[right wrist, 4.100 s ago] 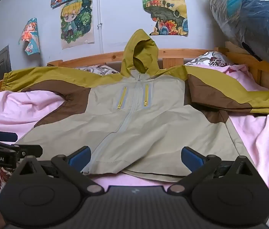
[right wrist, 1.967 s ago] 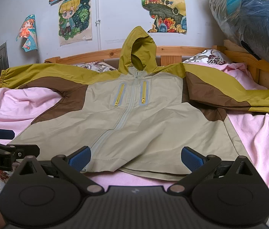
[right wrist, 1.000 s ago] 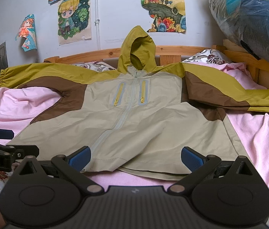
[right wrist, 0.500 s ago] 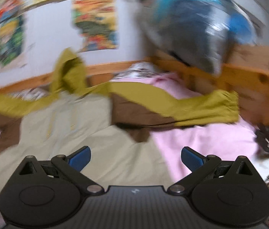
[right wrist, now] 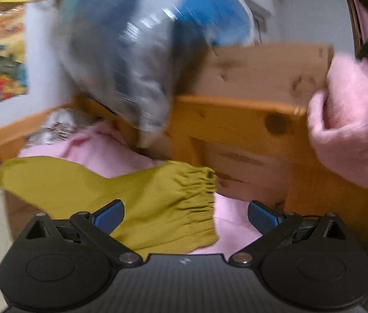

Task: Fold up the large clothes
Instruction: 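Reach the right gripper to the olive sleeve cuff and grasp it, then carry the held sleeve cuff across the jacket body toward the left gripper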

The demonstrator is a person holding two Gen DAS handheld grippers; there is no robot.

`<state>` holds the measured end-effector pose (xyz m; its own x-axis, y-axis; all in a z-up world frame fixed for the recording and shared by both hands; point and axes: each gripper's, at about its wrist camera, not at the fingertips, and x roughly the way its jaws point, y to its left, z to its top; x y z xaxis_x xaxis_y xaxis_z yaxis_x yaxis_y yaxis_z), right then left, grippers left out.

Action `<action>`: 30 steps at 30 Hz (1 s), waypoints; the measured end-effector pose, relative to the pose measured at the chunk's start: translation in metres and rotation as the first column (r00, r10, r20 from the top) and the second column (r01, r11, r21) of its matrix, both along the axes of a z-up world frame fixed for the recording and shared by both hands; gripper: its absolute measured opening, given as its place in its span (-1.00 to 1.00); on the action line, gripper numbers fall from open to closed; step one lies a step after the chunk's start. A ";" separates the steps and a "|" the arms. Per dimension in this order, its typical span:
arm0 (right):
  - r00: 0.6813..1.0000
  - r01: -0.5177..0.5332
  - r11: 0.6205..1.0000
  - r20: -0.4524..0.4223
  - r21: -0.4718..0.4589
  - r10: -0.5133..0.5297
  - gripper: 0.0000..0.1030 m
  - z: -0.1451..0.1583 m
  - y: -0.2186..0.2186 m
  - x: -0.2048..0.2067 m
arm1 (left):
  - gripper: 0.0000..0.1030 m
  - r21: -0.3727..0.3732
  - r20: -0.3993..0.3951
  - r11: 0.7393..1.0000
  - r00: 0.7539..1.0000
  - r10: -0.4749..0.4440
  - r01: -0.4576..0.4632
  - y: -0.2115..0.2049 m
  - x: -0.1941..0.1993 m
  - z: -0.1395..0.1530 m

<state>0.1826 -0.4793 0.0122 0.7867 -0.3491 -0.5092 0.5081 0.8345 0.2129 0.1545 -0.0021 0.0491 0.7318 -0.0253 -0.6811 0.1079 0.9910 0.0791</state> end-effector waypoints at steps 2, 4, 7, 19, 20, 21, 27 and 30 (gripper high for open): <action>1.000 0.005 0.993 -0.017 0.117 -0.003 0.99 -0.013 -0.019 0.012 | 0.99 -0.023 -0.016 1.000 1.000 0.001 -0.001 0.001 0.004 -0.005; 1.000 0.030 0.981 -0.001 0.193 -0.031 0.97 -0.021 -0.030 0.014 | 0.99 -0.036 -0.022 0.999 1.000 -0.009 0.008 0.004 0.005 -0.007; 0.998 0.022 0.980 0.051 0.195 -0.032 0.64 -0.023 -0.030 0.011 | 0.99 -0.022 -0.004 1.000 1.000 -0.017 0.017 0.006 0.004 -0.005; 0.923 -0.301 0.924 0.172 -0.236 0.344 -0.87 0.047 0.106 -0.006 | 0.99 -0.027 0.050 1.000 0.999 0.011 -0.009 0.024 0.002 0.010; 0.902 -0.329 0.901 0.188 -0.282 0.388 -0.87 0.055 0.122 -0.005 | 0.99 -0.029 0.053 1.000 0.999 0.014 -0.013 0.026 0.002 0.011; 0.883 -0.351 0.883 0.203 -0.312 0.423 -0.88 0.065 0.135 -0.001 | 0.99 -0.030 0.056 0.999 0.998 0.018 -0.017 0.028 0.002 0.012; 0.709 -0.490 0.754 0.303 -0.438 0.637 -0.88 0.118 0.229 0.025 | 0.99 -0.045 0.085 0.998 0.995 0.052 -0.048 0.045 -0.005 0.016; 0.579 -0.579 0.643 0.303 -0.502 0.757 -0.89 0.141 0.293 0.033 | 0.99 -0.042 0.088 0.997 0.994 0.064 -0.060 0.053 -0.011 0.015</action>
<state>0.2157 -0.1865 0.1533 0.9498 0.3128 0.0006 -0.3115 0.9458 -0.0922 0.1439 0.0506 0.0636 0.7907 -0.0032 -0.6122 0.0403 0.9981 0.0469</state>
